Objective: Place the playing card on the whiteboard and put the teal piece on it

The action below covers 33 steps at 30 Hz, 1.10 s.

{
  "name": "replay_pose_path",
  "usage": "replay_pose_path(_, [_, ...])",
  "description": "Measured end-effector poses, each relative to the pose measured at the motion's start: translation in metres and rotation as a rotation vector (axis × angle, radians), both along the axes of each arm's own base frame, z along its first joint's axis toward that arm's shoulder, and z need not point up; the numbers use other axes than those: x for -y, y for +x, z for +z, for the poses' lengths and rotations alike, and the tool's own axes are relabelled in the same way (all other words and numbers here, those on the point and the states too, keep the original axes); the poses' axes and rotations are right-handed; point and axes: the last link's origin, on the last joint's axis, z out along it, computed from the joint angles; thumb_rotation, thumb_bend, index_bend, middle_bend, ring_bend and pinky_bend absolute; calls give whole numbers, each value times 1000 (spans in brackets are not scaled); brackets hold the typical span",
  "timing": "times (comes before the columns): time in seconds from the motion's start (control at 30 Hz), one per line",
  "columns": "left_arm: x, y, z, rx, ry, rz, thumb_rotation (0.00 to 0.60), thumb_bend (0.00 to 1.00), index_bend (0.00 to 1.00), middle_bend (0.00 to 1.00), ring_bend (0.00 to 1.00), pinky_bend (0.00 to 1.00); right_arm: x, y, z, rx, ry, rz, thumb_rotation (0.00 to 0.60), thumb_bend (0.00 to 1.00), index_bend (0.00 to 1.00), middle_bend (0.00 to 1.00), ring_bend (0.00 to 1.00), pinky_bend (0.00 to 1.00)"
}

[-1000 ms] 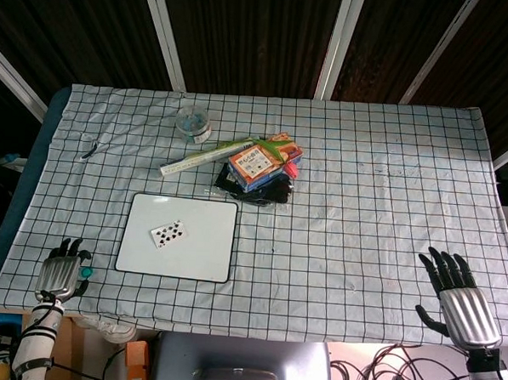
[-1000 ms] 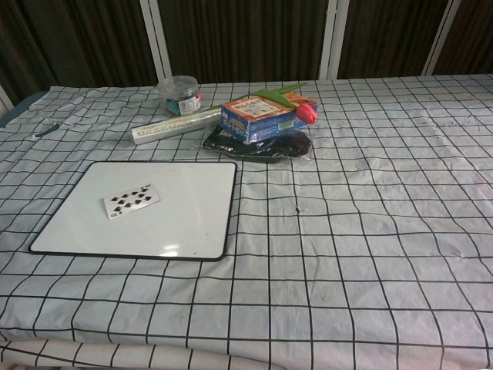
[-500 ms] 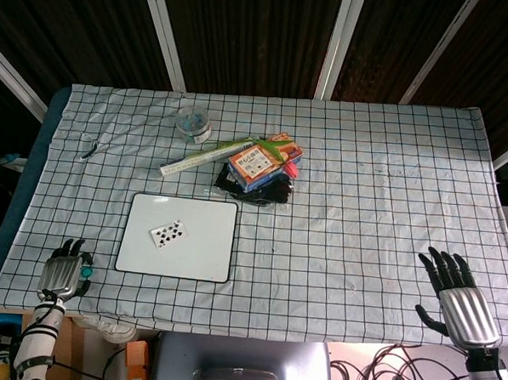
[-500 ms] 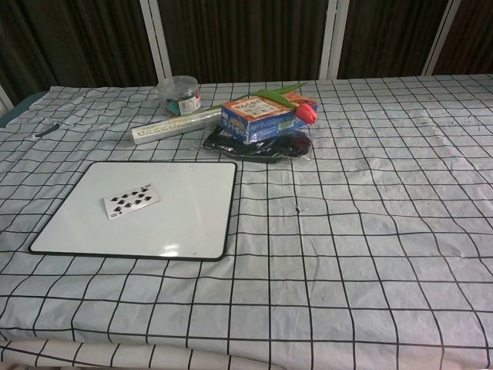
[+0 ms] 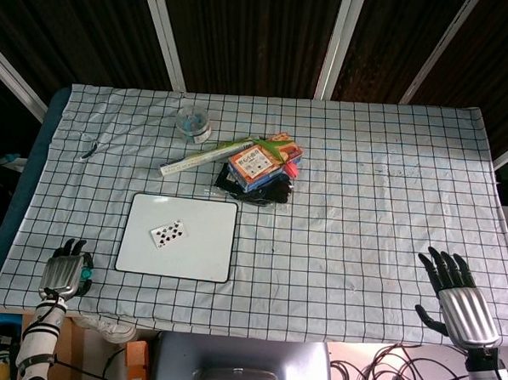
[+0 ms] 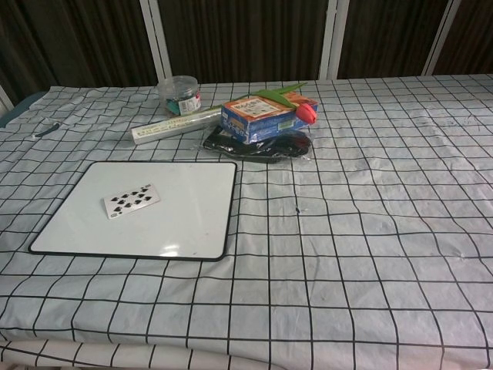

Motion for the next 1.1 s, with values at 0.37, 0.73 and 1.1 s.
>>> replay_pose_path(0.37, [-1, -1, 4, -3, 15, 5, 600, 331, 547, 132, 28, 168, 0, 0, 0, 0, 1, 1, 600, 192, 0, 0, 0, 32])
replay_pose_path(0.73, [-14, 13, 13, 9, 37, -33, 600, 332, 564, 138, 31, 169, 1, 1, -3, -3, 6, 3, 600, 192, 0, 0, 0, 33])
replay_pose_path(1.1, [-64, 68, 12, 75, 58, -136, 600, 331, 579, 149, 39, 178, 4, 1, -3, -1, 8, -4, 600, 191, 0, 0, 0, 35])
